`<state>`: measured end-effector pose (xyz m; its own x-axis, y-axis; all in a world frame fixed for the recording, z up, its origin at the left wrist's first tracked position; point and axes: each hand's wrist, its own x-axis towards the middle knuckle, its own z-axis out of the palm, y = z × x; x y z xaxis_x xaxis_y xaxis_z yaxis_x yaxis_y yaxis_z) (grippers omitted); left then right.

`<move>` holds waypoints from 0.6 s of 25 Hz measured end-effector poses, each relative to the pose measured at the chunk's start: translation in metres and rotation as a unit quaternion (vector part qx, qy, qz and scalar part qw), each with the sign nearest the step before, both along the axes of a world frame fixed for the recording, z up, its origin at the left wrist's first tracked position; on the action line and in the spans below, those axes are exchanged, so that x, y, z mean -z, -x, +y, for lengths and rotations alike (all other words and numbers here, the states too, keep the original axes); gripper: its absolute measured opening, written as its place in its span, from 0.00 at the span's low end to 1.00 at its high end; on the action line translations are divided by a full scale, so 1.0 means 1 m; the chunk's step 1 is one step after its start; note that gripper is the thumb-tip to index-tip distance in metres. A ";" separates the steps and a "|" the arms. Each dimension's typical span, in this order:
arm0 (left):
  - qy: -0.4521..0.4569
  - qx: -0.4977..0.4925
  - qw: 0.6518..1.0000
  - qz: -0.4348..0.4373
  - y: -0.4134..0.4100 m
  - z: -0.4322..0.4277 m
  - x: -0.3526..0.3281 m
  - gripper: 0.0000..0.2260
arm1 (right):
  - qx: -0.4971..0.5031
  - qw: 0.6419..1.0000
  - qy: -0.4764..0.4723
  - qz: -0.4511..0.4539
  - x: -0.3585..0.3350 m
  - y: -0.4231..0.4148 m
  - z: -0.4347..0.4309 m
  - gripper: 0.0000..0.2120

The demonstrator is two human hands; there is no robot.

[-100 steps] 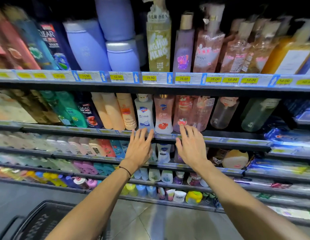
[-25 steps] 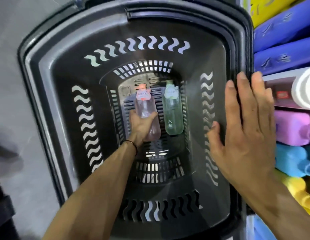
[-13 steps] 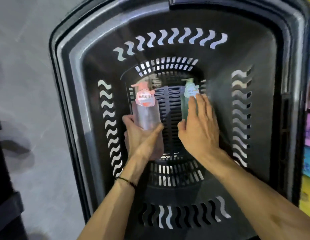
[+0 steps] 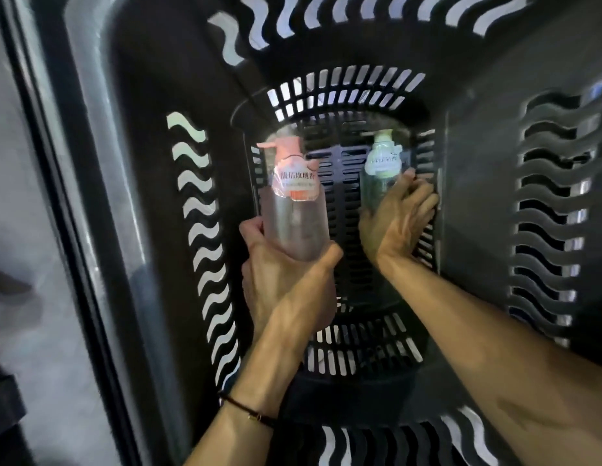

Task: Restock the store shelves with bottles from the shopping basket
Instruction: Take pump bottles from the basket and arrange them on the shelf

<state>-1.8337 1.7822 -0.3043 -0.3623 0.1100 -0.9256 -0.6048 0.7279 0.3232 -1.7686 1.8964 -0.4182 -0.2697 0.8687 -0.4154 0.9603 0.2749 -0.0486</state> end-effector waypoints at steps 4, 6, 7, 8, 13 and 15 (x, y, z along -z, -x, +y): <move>-0.057 0.040 0.996 -0.049 -0.007 -0.009 0.002 0.13 | 0.033 0.996 0.057 0.063 0.006 0.004 0.002 0.41; -0.059 0.051 0.996 -0.045 -0.013 -0.005 0.007 0.07 | 0.059 0.990 0.099 0.086 0.010 0.002 0.006 0.41; -0.035 0.071 0.996 -0.046 -0.012 0.002 0.006 0.09 | 0.079 0.985 0.125 0.085 0.011 0.002 0.010 0.42; -0.051 0.088 0.994 -0.046 -0.010 0.003 0.008 0.19 | 0.102 0.980 0.154 0.080 0.008 0.002 0.014 0.43; 0.079 0.065 0.982 0.161 0.008 -0.006 -0.016 0.33 | 0.150 0.962 0.197 0.116 -0.041 -0.003 0.013 0.44; 0.045 0.029 0.986 0.160 0.008 -0.003 -0.042 0.31 | 0.158 0.954 0.208 0.149 -0.076 -0.004 0.012 0.38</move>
<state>-1.8414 1.7792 -0.2628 -0.6328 0.0616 -0.7718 -0.4386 0.7929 0.4230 -1.7650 1.9081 -0.3426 -0.1822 0.7029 -0.6875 0.9184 -0.1281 -0.3744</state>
